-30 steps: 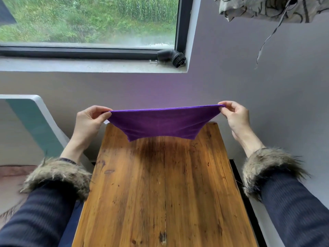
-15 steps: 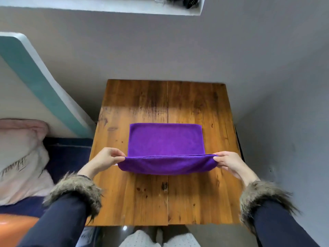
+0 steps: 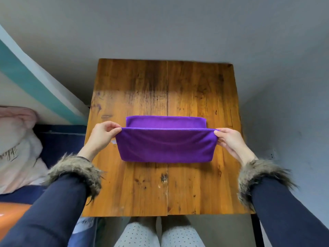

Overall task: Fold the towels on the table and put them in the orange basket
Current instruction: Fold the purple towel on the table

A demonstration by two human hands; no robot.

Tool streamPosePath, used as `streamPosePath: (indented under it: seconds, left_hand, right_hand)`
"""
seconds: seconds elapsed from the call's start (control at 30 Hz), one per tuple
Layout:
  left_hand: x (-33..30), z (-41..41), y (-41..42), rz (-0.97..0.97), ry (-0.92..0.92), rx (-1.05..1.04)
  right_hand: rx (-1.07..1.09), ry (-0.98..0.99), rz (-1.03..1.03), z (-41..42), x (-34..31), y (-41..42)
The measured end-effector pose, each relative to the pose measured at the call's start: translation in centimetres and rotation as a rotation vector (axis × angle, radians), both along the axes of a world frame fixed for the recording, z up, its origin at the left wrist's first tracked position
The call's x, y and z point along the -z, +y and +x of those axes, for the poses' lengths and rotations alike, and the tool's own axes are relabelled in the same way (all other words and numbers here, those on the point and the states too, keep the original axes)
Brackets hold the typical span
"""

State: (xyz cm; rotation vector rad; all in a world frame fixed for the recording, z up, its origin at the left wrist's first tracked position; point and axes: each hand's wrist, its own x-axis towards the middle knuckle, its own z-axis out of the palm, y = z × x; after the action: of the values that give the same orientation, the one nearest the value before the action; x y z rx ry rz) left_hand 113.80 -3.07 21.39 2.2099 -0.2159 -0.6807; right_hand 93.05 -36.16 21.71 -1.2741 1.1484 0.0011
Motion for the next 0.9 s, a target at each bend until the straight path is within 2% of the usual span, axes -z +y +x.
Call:
streamPosePath:
  seconds: [0.23,0.5,0.77,0.83,0.9]
  left_hand:
    - [2.8,3.1,-2.9,-0.02,-0.023,-0.122]
    - [8.0,5.6,-4.6,0.079,-0.006,-0.185]
    - [10.2,6.9,-5.7,0.182,-0.025,-0.2]
    - [10.4,7.2,-5.8,0.197,-0.072,-0.212]
    - [10.3,6.6,-5.9,0.231,-0.211,-0.171]
  right_hand:
    - [0.063,-0.074,-0.035,3.8,3.6,-2.1]
    - [0.042,0.084,-0.2,6.4,9.6,-3.9]
    - [0.017,0.16,-0.333,7.4,12.0,-4.0]
    - [0.03,0.177,-0.307,7.5,12.0,-4.0]
    - [0.052,0.198,-0.279,7.3,11.7,-3.6]
